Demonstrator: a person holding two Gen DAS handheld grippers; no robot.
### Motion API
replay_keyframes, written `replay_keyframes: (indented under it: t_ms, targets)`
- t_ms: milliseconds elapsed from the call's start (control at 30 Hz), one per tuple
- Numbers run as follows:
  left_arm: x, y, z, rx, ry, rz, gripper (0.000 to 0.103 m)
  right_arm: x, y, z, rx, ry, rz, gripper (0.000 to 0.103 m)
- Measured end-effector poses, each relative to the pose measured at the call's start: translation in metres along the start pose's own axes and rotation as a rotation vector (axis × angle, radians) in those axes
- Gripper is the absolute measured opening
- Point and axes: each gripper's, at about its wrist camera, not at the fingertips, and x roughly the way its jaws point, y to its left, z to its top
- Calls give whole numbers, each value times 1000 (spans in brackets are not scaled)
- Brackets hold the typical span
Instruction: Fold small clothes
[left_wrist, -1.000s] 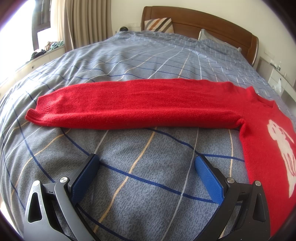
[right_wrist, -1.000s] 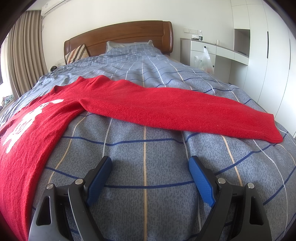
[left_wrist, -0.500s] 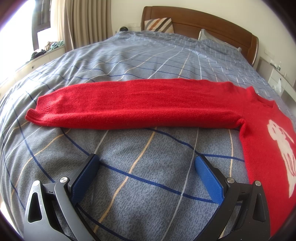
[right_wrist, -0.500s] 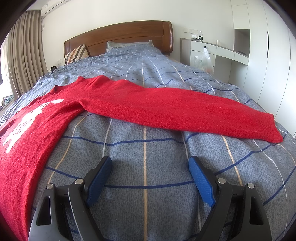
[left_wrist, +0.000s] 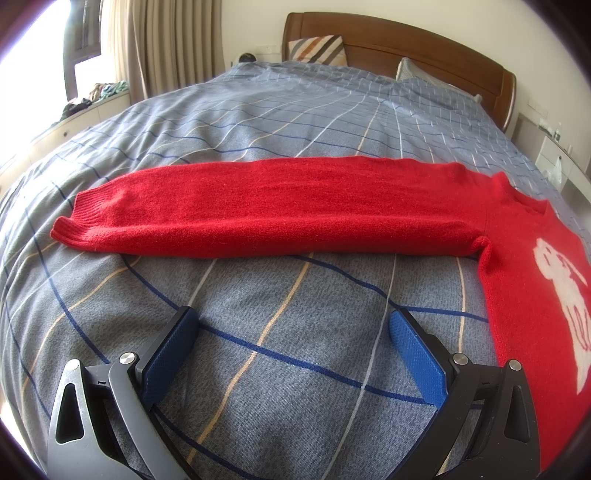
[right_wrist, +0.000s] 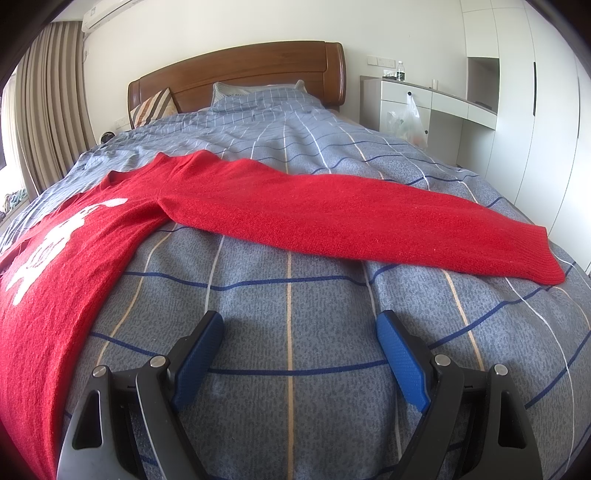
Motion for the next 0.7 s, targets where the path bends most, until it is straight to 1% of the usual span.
replay_keyframes:
  t_ms: [333,467,567,633,700]
  targets:
    - [0,0,0,0,0,0,103,0,0,0,-1,1,-2,84]
    - [0,0,0,0,0,0,103,-4,0,5,-3,30,-6,85]
    - [0,0,0,0,0,1,103,-17,-9,7,48,82,46,85]
    - [0,-1,0,3,2,4,103,-31,-23,4,110,88,112,85]
    - [1,0,1,5,7,3,103,-45,-46,3,195,86,172,85]
